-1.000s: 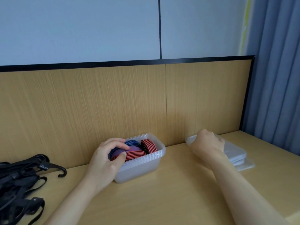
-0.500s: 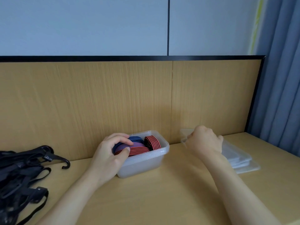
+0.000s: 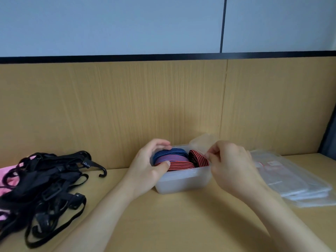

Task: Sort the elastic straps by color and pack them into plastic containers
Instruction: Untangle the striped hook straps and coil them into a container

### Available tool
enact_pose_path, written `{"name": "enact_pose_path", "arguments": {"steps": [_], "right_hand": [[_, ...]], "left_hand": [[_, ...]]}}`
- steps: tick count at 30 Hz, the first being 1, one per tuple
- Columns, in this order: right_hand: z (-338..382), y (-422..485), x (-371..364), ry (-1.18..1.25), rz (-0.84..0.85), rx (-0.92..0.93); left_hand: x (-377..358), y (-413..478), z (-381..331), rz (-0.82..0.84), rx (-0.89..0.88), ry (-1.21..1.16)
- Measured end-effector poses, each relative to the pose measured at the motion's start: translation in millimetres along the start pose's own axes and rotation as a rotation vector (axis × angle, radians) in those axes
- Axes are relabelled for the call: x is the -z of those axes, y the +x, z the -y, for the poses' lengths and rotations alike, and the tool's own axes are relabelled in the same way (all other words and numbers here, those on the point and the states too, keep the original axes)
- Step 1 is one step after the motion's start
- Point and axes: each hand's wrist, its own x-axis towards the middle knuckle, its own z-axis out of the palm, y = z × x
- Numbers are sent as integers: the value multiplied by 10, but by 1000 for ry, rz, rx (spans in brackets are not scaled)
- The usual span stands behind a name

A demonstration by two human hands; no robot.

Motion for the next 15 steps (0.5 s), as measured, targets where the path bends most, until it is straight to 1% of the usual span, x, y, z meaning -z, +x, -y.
{"name": "enact_pose_path", "arguments": {"steps": [5, 8, 11, 13, 15], "right_hand": [[97, -94, -48, 102, 17, 270], [114, -125, -64, 152, 69, 454], [110, -129, -85, 157, 111, 572], [107, -128, -96, 173, 126, 602], [101, -126, -98, 190, 135, 606]], "left_hand": [[1, 20, 21, 3, 11, -59], [25, 38, 13, -28, 60, -199], [33, 71, 7, -138, 111, -327], [20, 92, 19, -266, 149, -305], [8, 108, 37, -345, 175, -259]]}}
